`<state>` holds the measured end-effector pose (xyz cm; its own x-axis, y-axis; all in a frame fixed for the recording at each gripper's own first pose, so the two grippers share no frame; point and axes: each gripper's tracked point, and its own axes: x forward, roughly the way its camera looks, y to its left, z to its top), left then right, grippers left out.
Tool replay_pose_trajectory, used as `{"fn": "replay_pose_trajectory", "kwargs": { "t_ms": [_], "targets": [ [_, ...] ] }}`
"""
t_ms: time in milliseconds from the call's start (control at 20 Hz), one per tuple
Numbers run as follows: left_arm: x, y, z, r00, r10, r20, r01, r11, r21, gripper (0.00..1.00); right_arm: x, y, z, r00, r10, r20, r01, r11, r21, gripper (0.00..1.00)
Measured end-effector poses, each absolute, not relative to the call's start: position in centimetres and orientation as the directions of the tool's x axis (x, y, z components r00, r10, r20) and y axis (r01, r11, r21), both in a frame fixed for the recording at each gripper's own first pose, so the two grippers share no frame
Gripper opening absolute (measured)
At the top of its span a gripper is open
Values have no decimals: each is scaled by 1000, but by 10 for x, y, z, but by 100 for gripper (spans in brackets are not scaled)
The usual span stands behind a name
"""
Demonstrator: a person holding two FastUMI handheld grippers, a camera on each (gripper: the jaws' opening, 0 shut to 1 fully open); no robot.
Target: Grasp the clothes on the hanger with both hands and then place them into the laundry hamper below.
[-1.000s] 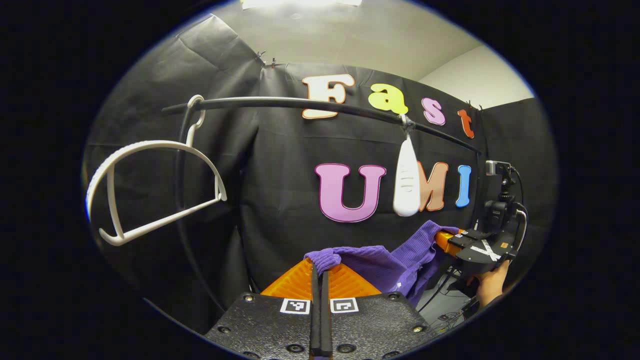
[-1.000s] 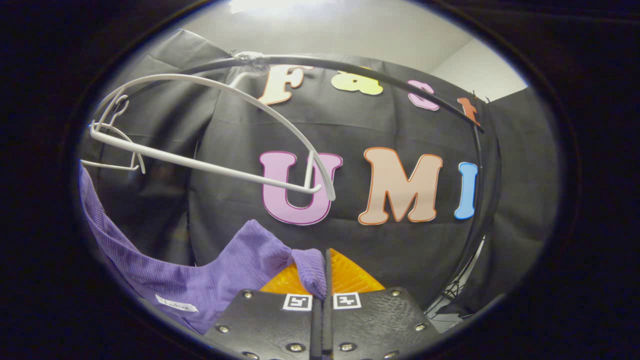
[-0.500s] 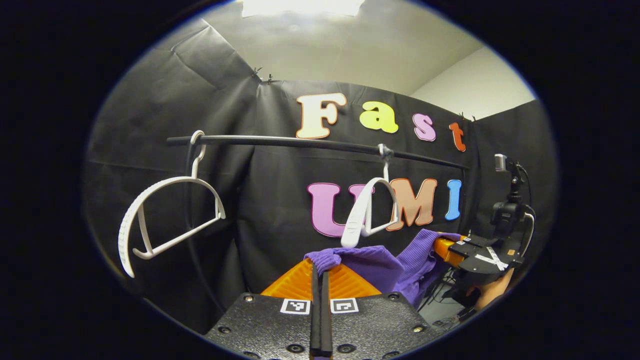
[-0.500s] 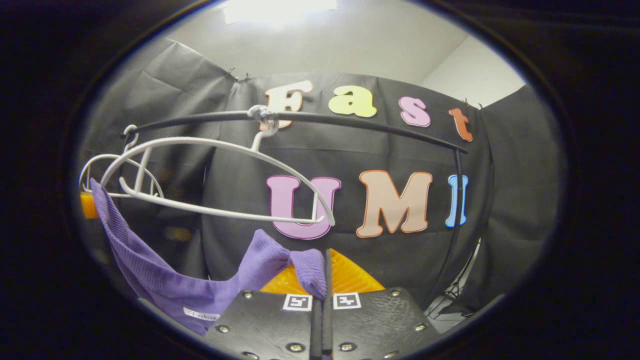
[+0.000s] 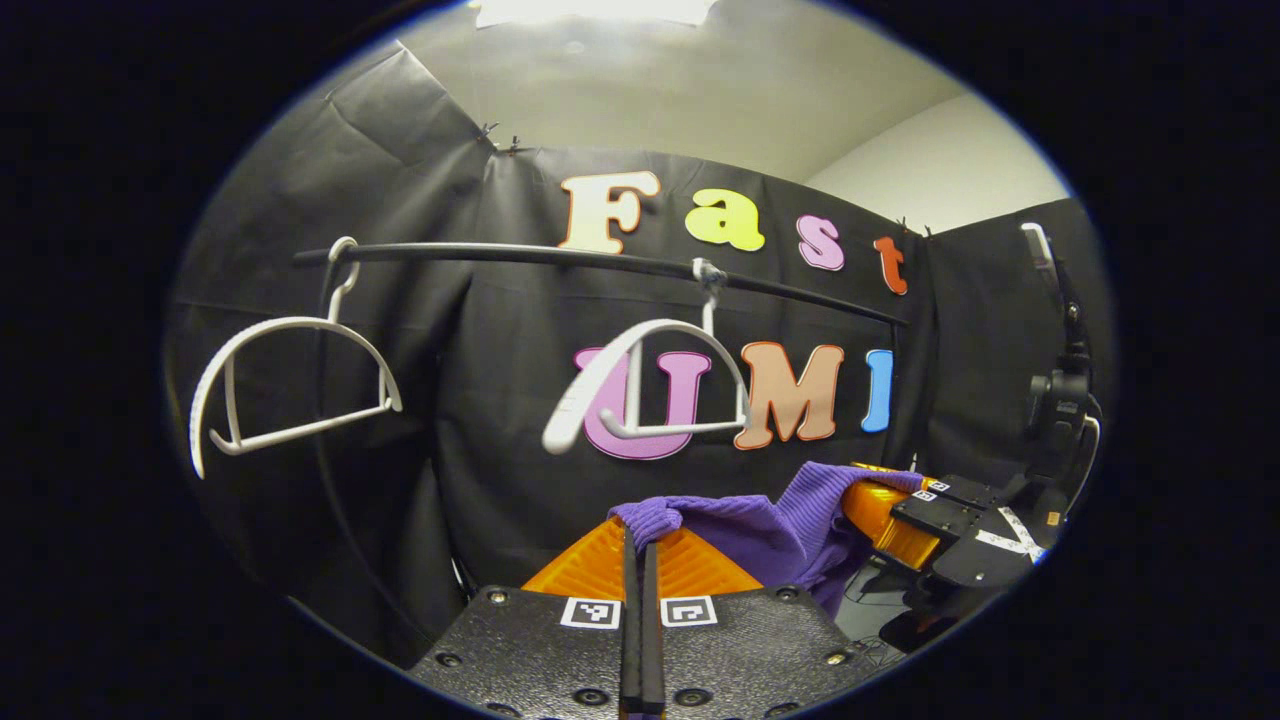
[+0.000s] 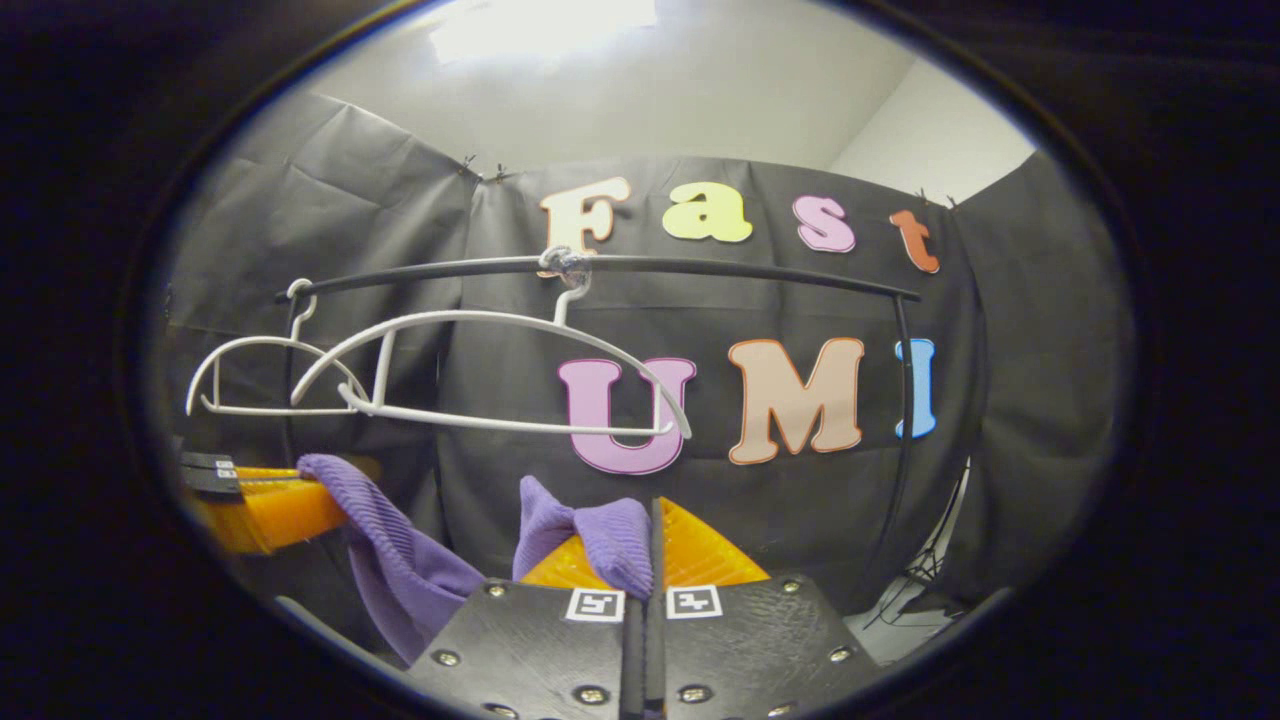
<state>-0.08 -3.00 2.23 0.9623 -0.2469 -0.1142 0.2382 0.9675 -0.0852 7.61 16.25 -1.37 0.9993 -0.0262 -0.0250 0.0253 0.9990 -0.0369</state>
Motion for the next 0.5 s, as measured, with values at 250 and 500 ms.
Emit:
{"fn": "replay_pose_trajectory", "kwargs": {
  "t_ms": [250, 500],
  "targets": [
    [5, -52, -1, 961, -254, -105, 246, 965, -86, 0, 74, 145, -31, 1000, -26, 4, 26, 999, 27, 4],
    [21, -70, -34, 958, -265, -106, 259, 963, -70, 1, 86, 136, -62, 1000, -28, -5, 28, 999, 20, 1]
  ]
}}
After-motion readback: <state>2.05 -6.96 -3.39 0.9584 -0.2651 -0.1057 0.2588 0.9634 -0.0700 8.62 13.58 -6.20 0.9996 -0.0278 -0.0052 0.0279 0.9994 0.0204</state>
